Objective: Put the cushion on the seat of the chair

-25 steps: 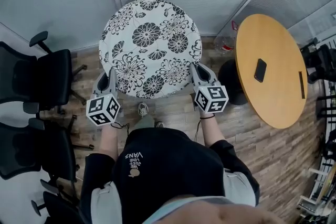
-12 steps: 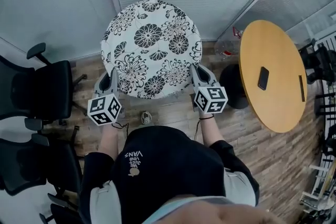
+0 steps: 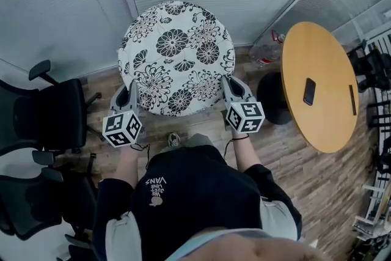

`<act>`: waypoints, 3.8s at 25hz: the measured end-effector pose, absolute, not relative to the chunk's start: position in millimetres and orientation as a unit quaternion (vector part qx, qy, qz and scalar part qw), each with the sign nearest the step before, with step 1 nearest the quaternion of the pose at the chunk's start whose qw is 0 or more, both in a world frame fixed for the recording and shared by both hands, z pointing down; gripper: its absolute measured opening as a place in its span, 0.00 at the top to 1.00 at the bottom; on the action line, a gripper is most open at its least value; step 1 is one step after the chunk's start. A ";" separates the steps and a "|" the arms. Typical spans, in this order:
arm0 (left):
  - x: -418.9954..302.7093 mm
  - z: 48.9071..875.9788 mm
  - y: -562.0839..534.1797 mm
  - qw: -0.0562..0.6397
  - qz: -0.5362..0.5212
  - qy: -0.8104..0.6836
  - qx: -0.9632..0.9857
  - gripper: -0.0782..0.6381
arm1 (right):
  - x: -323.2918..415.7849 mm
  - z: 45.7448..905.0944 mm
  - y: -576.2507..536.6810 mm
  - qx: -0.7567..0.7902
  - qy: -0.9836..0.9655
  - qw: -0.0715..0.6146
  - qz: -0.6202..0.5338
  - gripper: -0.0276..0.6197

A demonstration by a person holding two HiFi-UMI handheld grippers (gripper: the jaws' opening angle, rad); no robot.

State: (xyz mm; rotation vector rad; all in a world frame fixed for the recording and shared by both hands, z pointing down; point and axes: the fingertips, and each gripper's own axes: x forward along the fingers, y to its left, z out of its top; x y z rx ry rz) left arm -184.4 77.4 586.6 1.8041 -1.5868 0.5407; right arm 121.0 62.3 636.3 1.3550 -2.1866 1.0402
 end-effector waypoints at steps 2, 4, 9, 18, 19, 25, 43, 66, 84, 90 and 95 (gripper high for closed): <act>-183.0 585.4 77.5 0.333 0.207 -0.607 0.691 0.83 | 122.6 636.1 63.2 0.481 -0.773 0.183 0.370 0.90; -183.0 583.5 78.3 0.332 0.208 -0.609 0.689 0.83 | 123.4 635.6 63.1 0.480 -0.774 0.182 0.372 0.90; -180.2 578.9 78.2 0.334 0.208 -0.617 0.682 0.83 | 124.3 633.0 59.7 0.471 -0.779 0.182 0.373 0.90; -173.9 561.3 82.5 0.311 0.207 -0.628 0.683 0.83 | 125.6 625.1 62.5 0.468 -0.788 0.167 0.364 0.90; -172.8 558.6 83.1 0.309 0.209 -0.630 0.681 0.83 | 126.2 623.9 61.6 0.466 -0.789 0.166 0.365 0.90; -164.8 536.3 84.5 0.296 0.209 -0.642 0.676 0.83 | 128.1 606.3 59.8 0.452 -0.800 0.157 0.362 0.90; -170.6 573.9 79.9 0.344 0.235 -0.624 0.661 0.83 | 121.9 637.5 59.0 0.448 -0.776 0.203 0.394 0.90; -180.0 557.0 82.9 0.344 0.166 -0.610 0.694 0.83 | 121.6 584.2 58.9 0.494 -0.774 0.231 0.322 0.90; -185.1 581.4 79.9 0.351 0.179 -0.611 0.687 0.83 | 120.6 612.1 62.2 0.498 -0.760 0.252 0.332 0.90; -183.7 596.6 81.0 0.356 0.188 -0.608 0.684 0.83 | 120.1 627.5 61.2 0.497 -0.754 0.262 0.340 0.90; -184.1 612.9 82.3 0.368 0.192 -0.607 0.678 0.83 | 116.9 642.2 61.0 0.493 -0.749 0.272 0.349 0.90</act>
